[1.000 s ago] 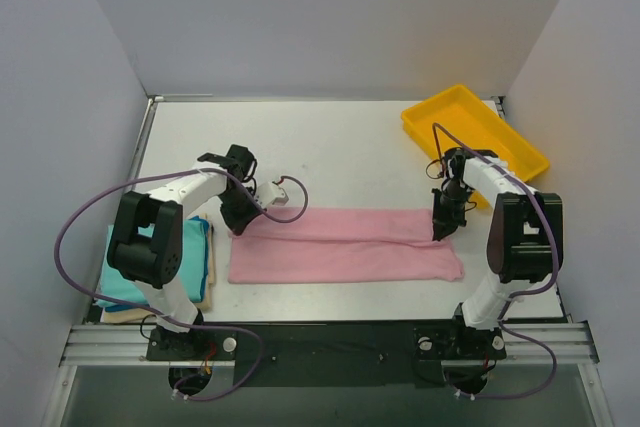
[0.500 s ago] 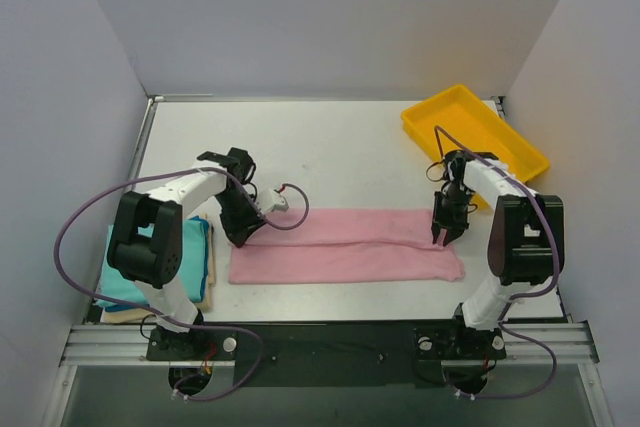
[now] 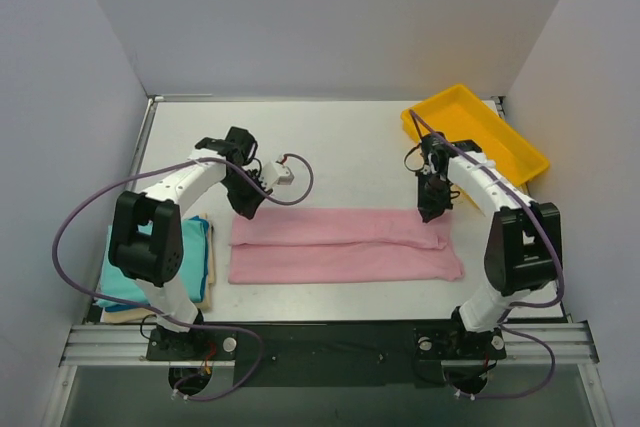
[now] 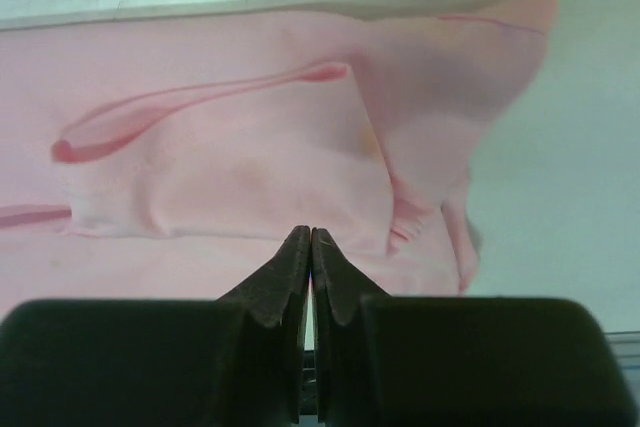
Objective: Fold and stack the t-shirts
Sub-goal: Fold the other side of the tshirt into a rectangle, then rotate the tshirt 90 degrees
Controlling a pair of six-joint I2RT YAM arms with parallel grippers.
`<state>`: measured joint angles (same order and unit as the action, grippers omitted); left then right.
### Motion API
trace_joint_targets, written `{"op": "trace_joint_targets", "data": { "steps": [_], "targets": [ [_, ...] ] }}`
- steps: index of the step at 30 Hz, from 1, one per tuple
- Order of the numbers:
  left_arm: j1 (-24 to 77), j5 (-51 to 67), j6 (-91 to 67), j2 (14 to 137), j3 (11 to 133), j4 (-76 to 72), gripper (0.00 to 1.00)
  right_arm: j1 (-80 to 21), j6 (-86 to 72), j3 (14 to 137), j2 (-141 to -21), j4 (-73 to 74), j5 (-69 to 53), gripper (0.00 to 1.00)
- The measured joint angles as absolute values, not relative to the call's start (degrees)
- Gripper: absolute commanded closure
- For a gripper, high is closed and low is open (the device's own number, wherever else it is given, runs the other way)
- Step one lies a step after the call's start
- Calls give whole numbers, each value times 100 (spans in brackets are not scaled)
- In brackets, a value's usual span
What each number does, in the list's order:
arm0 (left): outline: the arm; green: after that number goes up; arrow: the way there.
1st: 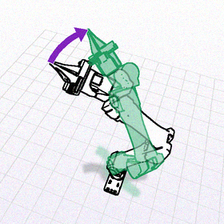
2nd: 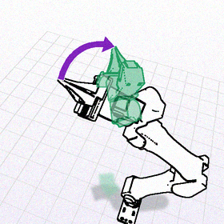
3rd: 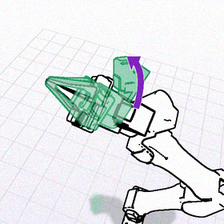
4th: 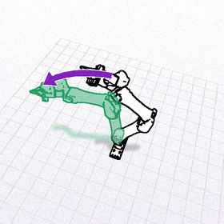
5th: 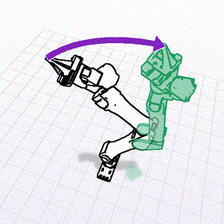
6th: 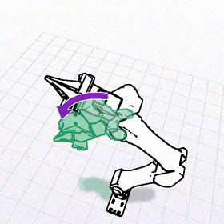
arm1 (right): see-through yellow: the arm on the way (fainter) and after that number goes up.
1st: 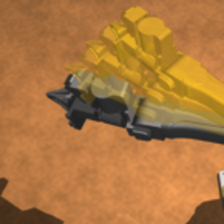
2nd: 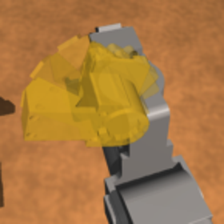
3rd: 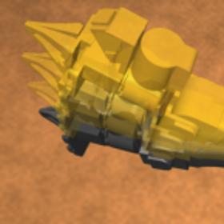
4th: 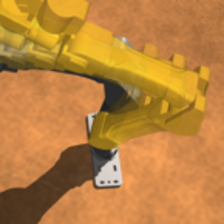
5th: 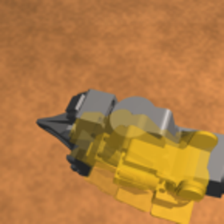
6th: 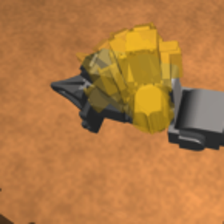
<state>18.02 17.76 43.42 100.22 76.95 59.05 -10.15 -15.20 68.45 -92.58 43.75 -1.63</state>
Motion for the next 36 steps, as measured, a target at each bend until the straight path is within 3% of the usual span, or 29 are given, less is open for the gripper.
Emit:
{"op": "trace_joint_targets", "data": {
  "steps": [6,14,23,30,36],
  "targets": [
    [1802,1267,4117,10138,6770,5022,93,-751,-1772,6517,-10178,3785,-395,100],
    [1802,1068,4097,10014,6204,4810,92,-10,-1968,5892,-10029,3634,-445,100],
    [1776,1592,4069,9998,6995,5502,77,-12,-1861,6329,-9935,3682,-401,100],
    [1734,1579,3754,10033,7542,4960,77,-8,-1852,6932,-10217,3647,-215,100],
    [1625,1483,3636,10475,7306,4650,75,-128,-1522,7706,-11365,4042,-366,100]
  ]
}}
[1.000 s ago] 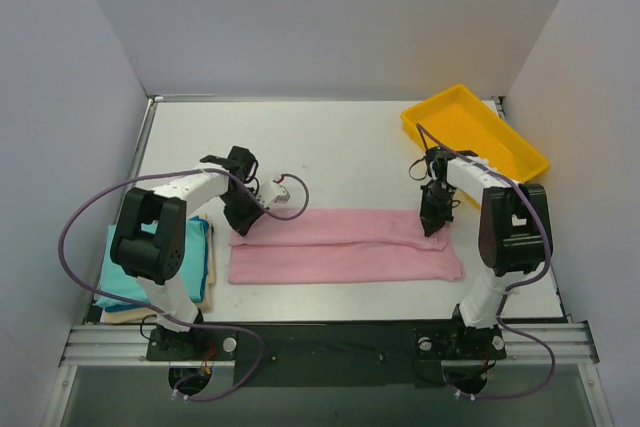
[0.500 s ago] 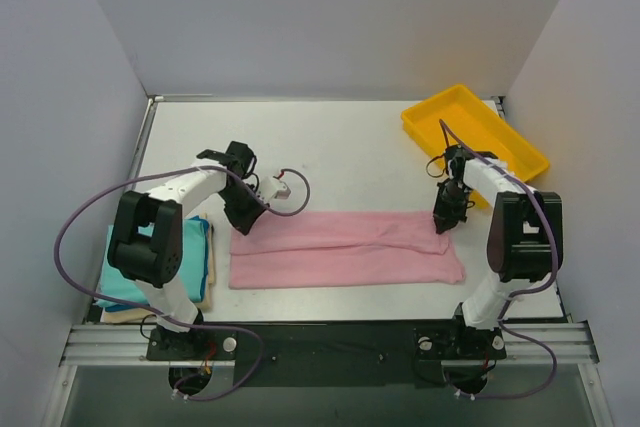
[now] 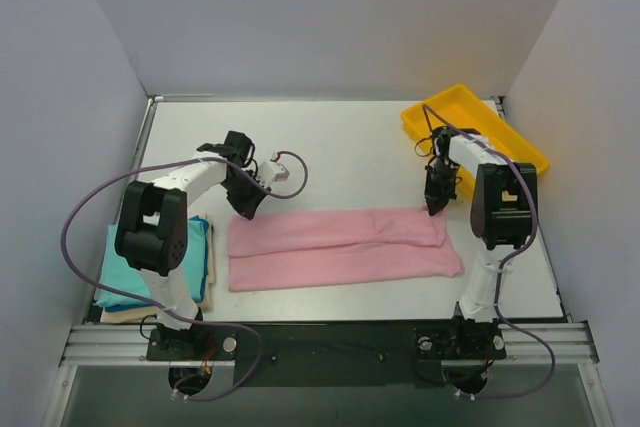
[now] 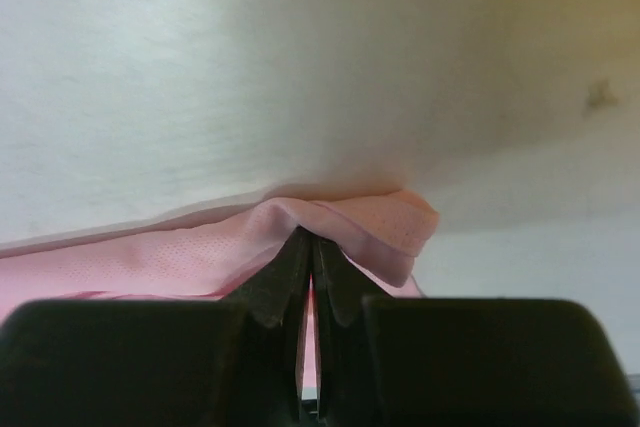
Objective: Fold and stack the t-shirts
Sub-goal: Rotate the tshirt 90 degrees
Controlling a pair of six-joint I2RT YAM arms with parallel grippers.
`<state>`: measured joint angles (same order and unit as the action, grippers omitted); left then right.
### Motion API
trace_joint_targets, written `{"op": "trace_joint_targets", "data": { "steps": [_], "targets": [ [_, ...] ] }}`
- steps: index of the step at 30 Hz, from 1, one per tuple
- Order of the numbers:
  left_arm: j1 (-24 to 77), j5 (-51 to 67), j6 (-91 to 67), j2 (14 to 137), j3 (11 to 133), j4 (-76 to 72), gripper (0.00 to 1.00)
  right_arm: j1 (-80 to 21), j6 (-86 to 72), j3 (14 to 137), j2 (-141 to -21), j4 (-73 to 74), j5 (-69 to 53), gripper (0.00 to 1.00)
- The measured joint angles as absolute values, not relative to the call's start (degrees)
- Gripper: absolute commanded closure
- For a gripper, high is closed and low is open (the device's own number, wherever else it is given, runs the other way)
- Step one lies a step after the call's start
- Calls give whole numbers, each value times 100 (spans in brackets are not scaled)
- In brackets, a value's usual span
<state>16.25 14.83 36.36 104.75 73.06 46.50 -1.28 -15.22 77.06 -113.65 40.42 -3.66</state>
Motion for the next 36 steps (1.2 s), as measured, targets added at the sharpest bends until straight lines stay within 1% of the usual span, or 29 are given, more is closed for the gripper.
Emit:
{"op": "trace_joint_targets", "data": {
  "steps": [4,8,11,13,14,15,17,22,27,29,31,33,36],
  "targets": [
    [1481,1608,3575,10396,7260,4709,74,-563,-1317,9074,-12195,4429,-405,100],
    [1409,1673,3448,10108,7258,4740,73,-1087,-1210,11655,-13721,5175,-432,100],
    [1391,1667,3332,9896,7159,4707,73,-1343,-1188,13498,-14691,5384,-495,100],
    [1387,1625,3317,9841,6993,4687,73,-1459,-1212,14099,-14971,5332,-534,100],
    [1382,1588,3321,9837,6884,4683,73,-1485,-1219,14094,-14956,5286,-534,100],
    [1382,1535,3321,9837,6768,4674,73,-1500,-1229,14009,-14857,5258,-528,100],
    [1382,1431,3328,9841,6578,4683,73,-1468,-1219,13378,-14379,5019,-486,100],
    [1382,1339,3343,9926,6565,4613,73,-1262,-1055,11760,-12569,4810,-80,100],
    [1391,1262,3347,9983,6676,4475,73,-1107,-1319,9115,-9909,4482,316,100],
    [1406,1234,3354,9985,6681,4403,73,-1107,-1575,7983,-9102,4434,386,100],
    [1433,1212,3363,9990,6681,4353,73,-1055,-1852,6901,-8667,4342,357,100],
    [1474,1192,3365,9990,6681,4294,73,-891,-2093,6001,-8591,4213,290,100],
    [1533,1175,3365,9990,6678,4244,73,-532,-2329,5229,-8711,4005,255,100]
  ]
}}
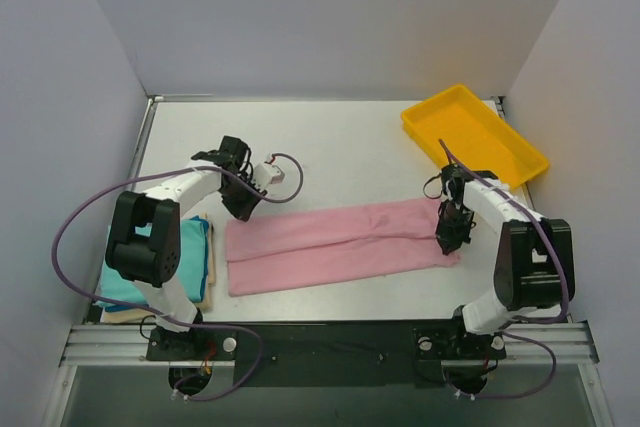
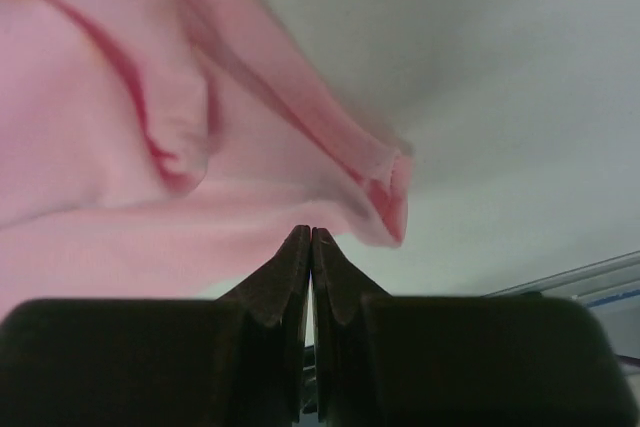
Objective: Fold and stack the t-shirts
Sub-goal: Rotate the tshirt 90 degrees
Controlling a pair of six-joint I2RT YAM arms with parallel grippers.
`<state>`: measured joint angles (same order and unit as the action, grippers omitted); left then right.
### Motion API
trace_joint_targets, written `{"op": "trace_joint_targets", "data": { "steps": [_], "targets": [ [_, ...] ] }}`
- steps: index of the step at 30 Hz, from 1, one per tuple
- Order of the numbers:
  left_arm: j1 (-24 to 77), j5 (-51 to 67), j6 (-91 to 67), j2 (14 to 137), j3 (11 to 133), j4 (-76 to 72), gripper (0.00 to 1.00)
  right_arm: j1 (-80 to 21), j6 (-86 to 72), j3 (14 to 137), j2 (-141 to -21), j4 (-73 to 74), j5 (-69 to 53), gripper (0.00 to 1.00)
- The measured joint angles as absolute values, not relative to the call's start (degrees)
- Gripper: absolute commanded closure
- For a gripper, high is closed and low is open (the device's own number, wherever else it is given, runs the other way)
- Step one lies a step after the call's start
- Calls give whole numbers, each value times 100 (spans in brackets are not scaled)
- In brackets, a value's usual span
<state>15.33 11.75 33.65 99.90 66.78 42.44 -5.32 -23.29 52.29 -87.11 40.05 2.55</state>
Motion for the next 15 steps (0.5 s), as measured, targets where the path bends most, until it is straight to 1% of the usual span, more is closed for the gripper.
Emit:
{"op": "trace_joint_targets", "data": {
  "steps": [4,6,7,11,15],
  "targets": [
    [1566,1177,3347,9988,6685,4261,73,-274,-2458,5151,-9181,3629,204,100],
    [1566,1177,3330,9988,6740,4348,73,-274,-2445,5356,-9651,3531,165,100],
    [1566,1177,3319,9988,6790,4405,73,-276,-2418,5588,-9891,3704,163,100],
    [1540,1179,3293,9933,7006,4571,73,-303,-2287,6733,-10798,4097,176,100],
    [1474,1133,3264,9876,7011,4615,74,-392,-2084,8713,-12038,4359,209,100]
  ]
}}
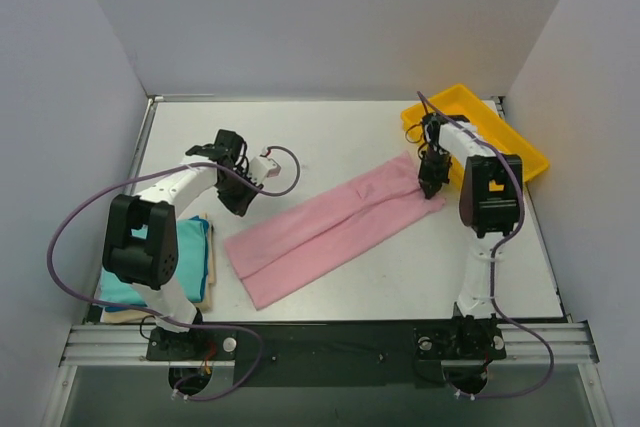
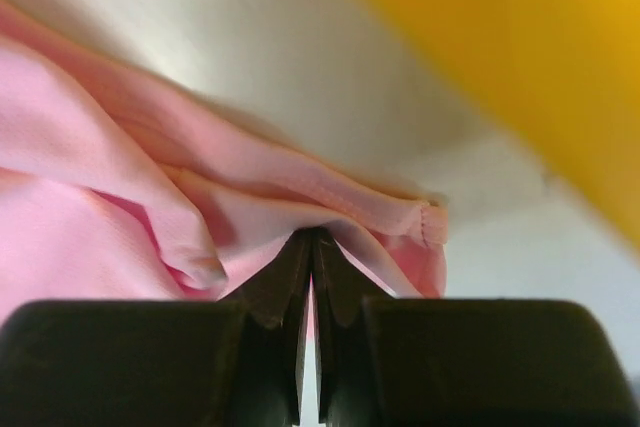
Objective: Fold and stack the t-shirts
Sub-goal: Rotate the tshirt 90 degrees
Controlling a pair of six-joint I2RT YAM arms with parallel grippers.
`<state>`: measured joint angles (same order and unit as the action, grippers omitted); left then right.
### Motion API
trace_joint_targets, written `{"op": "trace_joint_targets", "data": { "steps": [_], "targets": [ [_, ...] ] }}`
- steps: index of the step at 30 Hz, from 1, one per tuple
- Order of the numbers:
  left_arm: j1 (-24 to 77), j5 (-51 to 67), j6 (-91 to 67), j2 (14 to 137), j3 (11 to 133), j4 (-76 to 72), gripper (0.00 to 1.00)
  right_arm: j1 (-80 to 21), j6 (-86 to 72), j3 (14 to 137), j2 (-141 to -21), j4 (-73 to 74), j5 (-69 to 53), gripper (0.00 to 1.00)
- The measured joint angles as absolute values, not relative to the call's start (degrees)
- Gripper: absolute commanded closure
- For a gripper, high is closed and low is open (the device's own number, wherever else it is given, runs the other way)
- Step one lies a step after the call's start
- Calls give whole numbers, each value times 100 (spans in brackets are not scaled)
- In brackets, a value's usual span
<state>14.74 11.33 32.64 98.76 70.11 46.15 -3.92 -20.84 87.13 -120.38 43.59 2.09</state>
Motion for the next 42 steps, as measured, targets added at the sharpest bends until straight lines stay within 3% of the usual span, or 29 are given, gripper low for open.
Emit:
{"op": "trace_joint_targets", "data": {
  "steps": [7,11,25,26,31,32,37,42],
  "targets": [
    [1415,982,3262,9870,6641,4550,73,-1033,-1605,12411,-14090,4571,211,100],
    [1511,926,3535,9817,5894,4331,73,-1411,-1441,13675,-14796,4495,-34,100],
    [3107,1846,4545,9107,5179,5004,71,-1070,-1306,13985,-14842,3671,-827,100],
    [3103,1879,4547,9087,5194,5061,71,-1041,-1343,13920,-14761,3599,-845,98],
    [3059,1872,4606,8952,5212,5238,67,-932,-1581,12575,-13677,3404,-788,67],
    [3059,1861,4637,8895,5203,5286,67,-913,-1625,12313,-13426,3382,-764,65],
    [3052,1612,4751,8427,5096,5463,66,-871,-1835,11673,-12827,3354,-652,64],
    [3028,1280,4663,8160,4998,5417,66,-858,-1841,12092,-13465,3406,-646,66]
  ]
}}
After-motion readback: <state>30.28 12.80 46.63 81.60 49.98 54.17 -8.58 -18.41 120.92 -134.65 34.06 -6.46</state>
